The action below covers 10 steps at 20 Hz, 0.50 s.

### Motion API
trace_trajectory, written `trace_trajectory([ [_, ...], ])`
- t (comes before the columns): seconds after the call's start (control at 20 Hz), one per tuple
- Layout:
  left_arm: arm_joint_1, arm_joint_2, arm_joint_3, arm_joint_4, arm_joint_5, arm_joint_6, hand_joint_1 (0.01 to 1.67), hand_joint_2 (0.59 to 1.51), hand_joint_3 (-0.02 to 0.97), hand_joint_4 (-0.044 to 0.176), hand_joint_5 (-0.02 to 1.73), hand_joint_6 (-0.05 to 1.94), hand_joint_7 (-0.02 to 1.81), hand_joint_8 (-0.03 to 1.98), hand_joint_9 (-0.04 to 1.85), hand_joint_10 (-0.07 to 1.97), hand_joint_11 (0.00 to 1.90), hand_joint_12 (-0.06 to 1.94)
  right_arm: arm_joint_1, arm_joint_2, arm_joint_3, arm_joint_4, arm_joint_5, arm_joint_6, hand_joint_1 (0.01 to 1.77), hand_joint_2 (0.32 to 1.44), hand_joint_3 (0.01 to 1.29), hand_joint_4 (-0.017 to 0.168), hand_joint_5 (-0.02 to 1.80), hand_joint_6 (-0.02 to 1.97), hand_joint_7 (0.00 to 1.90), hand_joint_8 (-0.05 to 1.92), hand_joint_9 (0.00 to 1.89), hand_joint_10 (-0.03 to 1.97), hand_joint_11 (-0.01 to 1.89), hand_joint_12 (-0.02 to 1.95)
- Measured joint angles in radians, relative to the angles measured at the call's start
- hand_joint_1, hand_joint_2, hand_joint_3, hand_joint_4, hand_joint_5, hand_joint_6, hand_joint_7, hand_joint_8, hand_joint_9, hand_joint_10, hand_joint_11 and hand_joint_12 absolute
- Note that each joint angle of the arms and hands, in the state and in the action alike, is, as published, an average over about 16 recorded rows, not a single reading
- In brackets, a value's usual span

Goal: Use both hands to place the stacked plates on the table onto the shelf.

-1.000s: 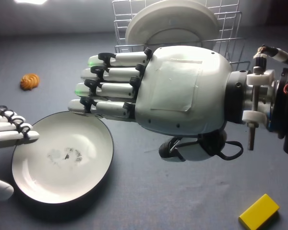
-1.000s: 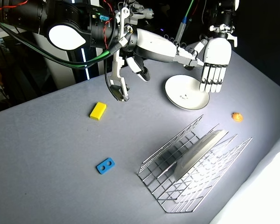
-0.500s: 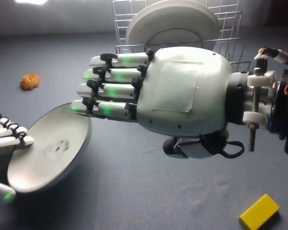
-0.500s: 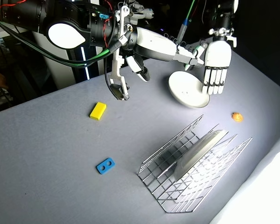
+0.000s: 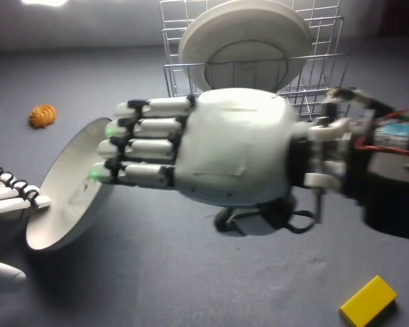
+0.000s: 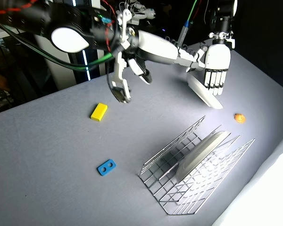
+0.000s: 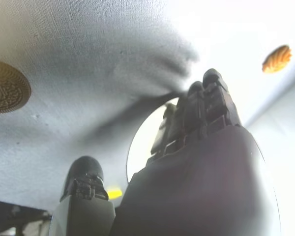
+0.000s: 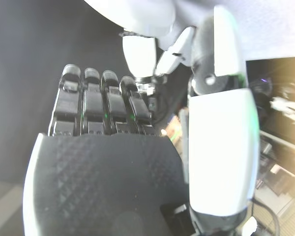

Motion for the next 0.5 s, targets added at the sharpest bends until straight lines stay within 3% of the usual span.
trace_trajectory([
  [0.5,0.001,-0.002,0.001,-0.004,-0.005,0.000,0.02,1.152,0.001,-0.002,0.00,-0.01,-0.02,-0.02,0.02,-0.06,0.01,0.01,-0.017,-0.261,0.239,0.001,0.023,-0.057,1.06,0.96,0.01,0.003,0.01,0.04,0.02,0.02,0.02,0.01,0.02,0.07],
])
